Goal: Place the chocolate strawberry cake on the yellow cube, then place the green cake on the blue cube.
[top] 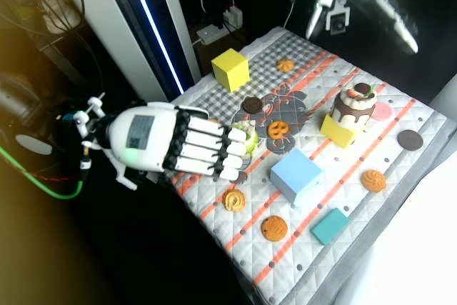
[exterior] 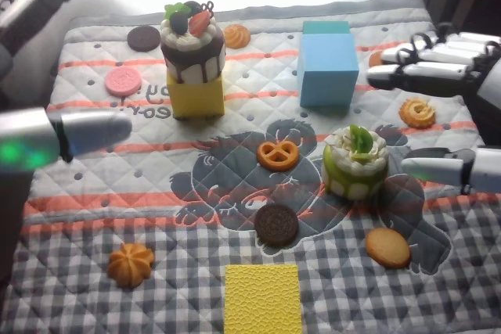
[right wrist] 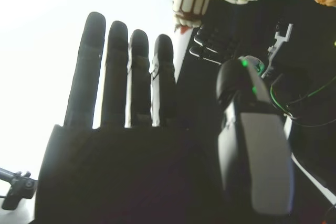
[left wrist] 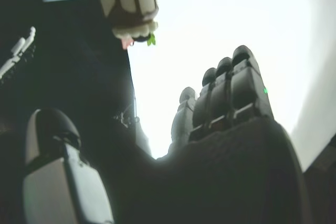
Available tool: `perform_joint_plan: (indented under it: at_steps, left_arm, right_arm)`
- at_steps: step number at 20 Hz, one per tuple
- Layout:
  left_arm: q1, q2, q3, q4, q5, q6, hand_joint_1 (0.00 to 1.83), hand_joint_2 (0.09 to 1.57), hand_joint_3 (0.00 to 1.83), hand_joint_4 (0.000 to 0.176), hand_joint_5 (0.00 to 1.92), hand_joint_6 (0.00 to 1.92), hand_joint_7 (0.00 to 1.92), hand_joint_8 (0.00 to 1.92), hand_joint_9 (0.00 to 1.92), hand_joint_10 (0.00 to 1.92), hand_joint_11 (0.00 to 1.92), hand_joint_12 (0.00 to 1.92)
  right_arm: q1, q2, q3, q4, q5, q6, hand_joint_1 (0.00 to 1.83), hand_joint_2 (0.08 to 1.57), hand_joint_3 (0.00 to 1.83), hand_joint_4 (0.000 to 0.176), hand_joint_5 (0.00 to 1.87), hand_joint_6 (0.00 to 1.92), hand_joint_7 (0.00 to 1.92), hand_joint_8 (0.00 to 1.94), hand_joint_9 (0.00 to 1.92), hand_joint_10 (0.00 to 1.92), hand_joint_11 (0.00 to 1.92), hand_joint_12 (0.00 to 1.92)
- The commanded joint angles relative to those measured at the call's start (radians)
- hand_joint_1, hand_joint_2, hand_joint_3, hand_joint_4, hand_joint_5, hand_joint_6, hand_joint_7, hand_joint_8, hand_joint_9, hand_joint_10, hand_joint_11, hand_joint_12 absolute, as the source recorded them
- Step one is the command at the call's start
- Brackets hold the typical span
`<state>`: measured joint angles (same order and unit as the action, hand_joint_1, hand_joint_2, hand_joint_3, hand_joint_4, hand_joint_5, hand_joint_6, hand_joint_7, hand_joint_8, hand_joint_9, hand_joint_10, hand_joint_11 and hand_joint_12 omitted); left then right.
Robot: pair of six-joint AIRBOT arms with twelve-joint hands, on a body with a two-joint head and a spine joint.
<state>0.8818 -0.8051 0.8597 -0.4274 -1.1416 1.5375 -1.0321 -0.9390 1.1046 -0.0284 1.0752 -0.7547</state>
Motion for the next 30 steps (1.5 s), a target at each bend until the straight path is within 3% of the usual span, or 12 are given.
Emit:
perform_joint_plan:
  at_steps: [1,3,5,11,13,15,16,17,19,20,25,30]
  left_arm:
    - [0.013,0.016,-0.017,0.041,-0.184,-0.009,0.77,0.78,0.00,0.166,0.00,0.00,0.00,0.00,0.00,0.00,0.00,0.00]
    - [0.076,0.032,-0.066,0.060,-0.247,-0.009,0.80,0.78,0.00,0.173,0.00,0.00,0.00,0.00,0.00,0.00,0.00,0.00]
    - [0.112,0.036,-0.088,0.060,-0.283,-0.010,0.79,0.76,0.00,0.176,0.00,0.00,0.00,0.00,0.00,0.00,0.00,0.00]
    - [0.129,0.031,-0.084,0.041,-0.295,-0.051,0.83,0.79,0.00,0.137,0.00,0.00,0.00,0.00,0.00,0.00,0.00,0.00]
    - [0.133,0.028,-0.081,0.038,-0.295,-0.064,0.82,0.79,0.00,0.163,0.00,0.00,0.00,0.00,0.00,0.00,0.00,0.00]
    - [0.134,0.026,-0.080,0.033,-0.294,-0.065,0.81,0.79,0.00,0.175,0.00,0.00,0.00,0.00,0.00,0.00,0.00,0.00]
    - [0.134,0.025,-0.080,0.032,-0.293,-0.066,0.81,0.79,0.00,0.176,0.00,0.00,0.00,0.00,0.00,0.00,0.00,0.00]
    - [0.135,0.024,-0.080,0.031,-0.292,-0.066,0.82,0.79,0.00,0.176,0.00,0.00,0.00,0.00,0.00,0.00,0.00,0.00]
    - [0.141,0.023,-0.080,0.025,-0.292,-0.069,0.84,0.79,0.00,0.176,0.00,0.00,0.00,0.00,0.00,0.00,0.00,0.00]
    - [0.144,0.023,-0.080,0.023,-0.292,-0.071,0.84,0.79,0.00,0.176,0.00,0.00,0.00,0.00,0.00,0.00,0.00,0.00]
    - [0.155,0.021,-0.080,0.013,-0.291,-0.081,0.87,0.79,0.00,0.139,0.00,0.00,0.00,0.00,0.00,0.00,0.00,0.00]
    - [0.157,0.011,-0.068,0.012,-0.276,-0.105,0.93,0.76,0.00,0.104,0.04,0.01,0.00,0.00,0.00,0.00,0.00,0.00]
  right_arm:
    - [0.021,-0.010,0.010,-0.002,0.092,0.022,0.59,1.08,0.00,0.133,0.33,0.00,0.28,0.00,0.29,0.00,0.02,0.72]
    - [0.045,-0.038,0.030,-0.044,0.047,0.052,0.70,1.05,0.00,0.148,0.29,0.00,0.32,0.01,0.36,0.01,0.00,0.93]
    - [0.062,-0.053,0.038,-0.067,0.010,0.056,0.73,1.03,0.00,0.121,0.32,0.00,0.35,0.00,0.41,0.01,0.09,0.91]
    - [0.093,-0.091,0.067,-0.093,-0.075,0.058,0.75,1.04,0.00,0.125,0.32,0.00,0.43,0.00,0.51,0.00,0.20,0.84]
    - [0.104,-0.101,0.074,-0.099,-0.095,0.059,0.78,1.05,0.00,0.088,0.35,0.00,0.47,0.00,0.62,0.01,0.29,1.00]
    - [0.106,-0.105,0.075,-0.103,-0.104,0.060,1.03,1.03,0.00,0.000,0.62,0.02,0.75,0.04,0.91,0.11,0.58,1.18]
    - [0.106,-0.105,0.075,-0.105,-0.104,0.066,1.12,1.02,0.00,0.000,0.71,0.01,0.86,0.06,1.01,0.17,0.68,1.19]
    - [0.106,-0.105,0.075,-0.110,-0.104,0.072,1.30,1.09,0.01,0.000,0.81,0.01,0.94,0.83,1.12,0.38,0.84,1.28]
    - [0.107,-0.104,0.076,-0.112,-0.092,0.079,1.23,1.19,0.00,0.000,0.81,1.12,0.85,1.26,1.10,1.04,1.03,1.40]
    - [0.108,-0.102,0.078,-0.112,-0.081,0.087,1.23,1.21,0.00,0.000,0.81,0.97,0.83,1.45,1.00,1.21,0.98,1.47]
    - [0.145,-0.078,0.087,-0.086,0.023,0.108,1.19,1.23,0.00,0.000,0.70,1.20,0.83,1.45,0.81,1.35,0.73,1.50]
    - [0.267,-0.112,0.152,-0.034,0.029,0.090,1.26,1.13,0.00,0.000,0.96,0.77,0.97,1.23,0.85,1.01,0.63,1.44]
